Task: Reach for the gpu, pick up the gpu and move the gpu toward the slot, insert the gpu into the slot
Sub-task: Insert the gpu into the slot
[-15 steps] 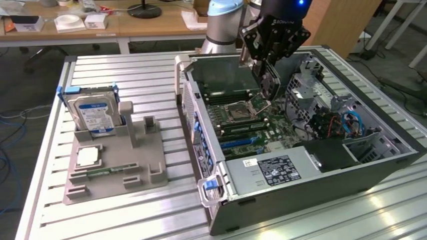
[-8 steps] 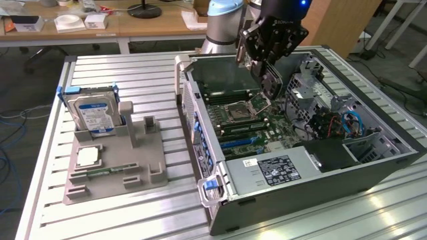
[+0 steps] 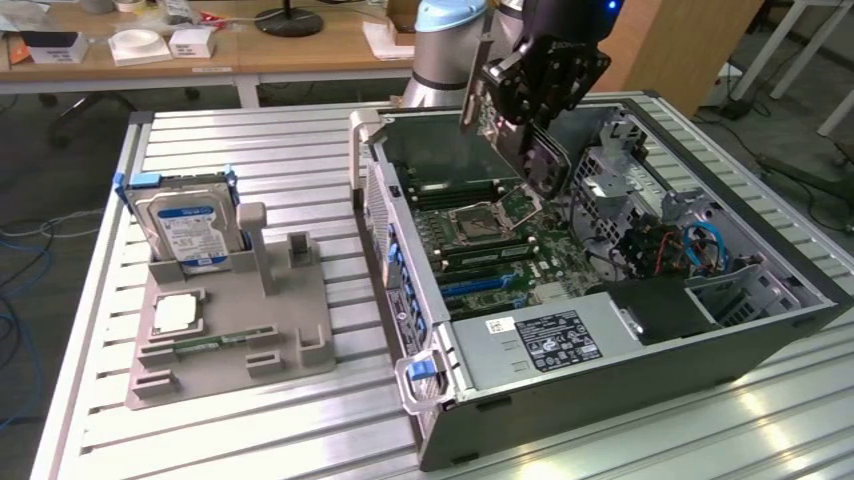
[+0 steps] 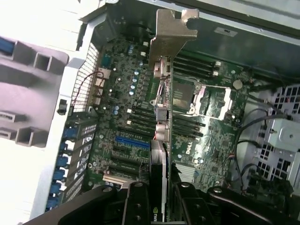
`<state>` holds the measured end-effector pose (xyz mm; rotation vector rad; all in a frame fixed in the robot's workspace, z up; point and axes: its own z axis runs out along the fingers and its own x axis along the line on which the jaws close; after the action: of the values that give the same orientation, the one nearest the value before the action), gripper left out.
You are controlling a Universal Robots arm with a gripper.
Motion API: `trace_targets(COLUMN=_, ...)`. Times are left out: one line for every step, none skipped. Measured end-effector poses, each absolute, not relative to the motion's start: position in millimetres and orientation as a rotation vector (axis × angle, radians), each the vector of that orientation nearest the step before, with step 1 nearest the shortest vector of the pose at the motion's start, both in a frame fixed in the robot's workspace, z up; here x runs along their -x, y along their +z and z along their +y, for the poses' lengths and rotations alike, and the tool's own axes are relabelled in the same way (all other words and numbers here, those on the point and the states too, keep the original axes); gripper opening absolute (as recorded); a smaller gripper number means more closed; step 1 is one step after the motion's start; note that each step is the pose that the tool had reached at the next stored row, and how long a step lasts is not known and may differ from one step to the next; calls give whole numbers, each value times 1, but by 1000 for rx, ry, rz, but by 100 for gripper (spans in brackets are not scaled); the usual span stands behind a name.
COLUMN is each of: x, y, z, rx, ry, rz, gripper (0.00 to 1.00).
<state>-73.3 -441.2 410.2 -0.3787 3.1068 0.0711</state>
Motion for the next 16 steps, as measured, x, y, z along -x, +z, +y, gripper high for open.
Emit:
trace_targets(x=73, y=410, z=-441, rx=409, ry=71, rz=3103, gripper=27)
trace_targets(x=73, y=410, z=-441, rx=435, ry=72, rz=3100, gripper=27)
trace_targets(x=73, y=410, z=-441, rx=465, ry=72, rz=3096, gripper=27)
trace_targets(x=73, y=410, z=-441, rx=493, ry=72, rz=3092, gripper=27)
trace_targets(x=73, y=410, z=-441, rx=521, ry=72, rz=3088, gripper=27)
trace_targets(x=73, y=409, z=-441, rx=548, ry=72, rz=3084, gripper=27)
trace_targets(x=73, y=409, z=-441, rx=576, ry=72, rz=3079, gripper=27)
trace_targets(x=73, y=409, z=-441, rx=604, ry=72, rz=3074, gripper=27)
trace_targets(x=73, y=409, z=-441, rx=632, ry=72, rz=3069, gripper=27)
trace_targets(x=73, y=409, z=-441, rx=662, ry=73, rz=3063, gripper=27)
trace_targets(x=73, y=409, z=-441, rx=690, ry=73, rz=3058, gripper=27)
trace_targets(x=73, y=409, z=-441, rx=717, ry=73, rz=3052, gripper=27)
trace_targets(x=73, y=409, z=-441, rx=745, ry=73, rz=3046, gripper=27)
trace_targets(x=73, y=409, z=-441, rx=772, ry=73, rz=3039, gripper=27)
trace_targets(x=73, y=409, z=-441, rx=799, ry=73, rz=3032, gripper=27)
trace_targets(x=73, y=409, z=-441, rx=827, ry=73, rz=3025, gripper=27)
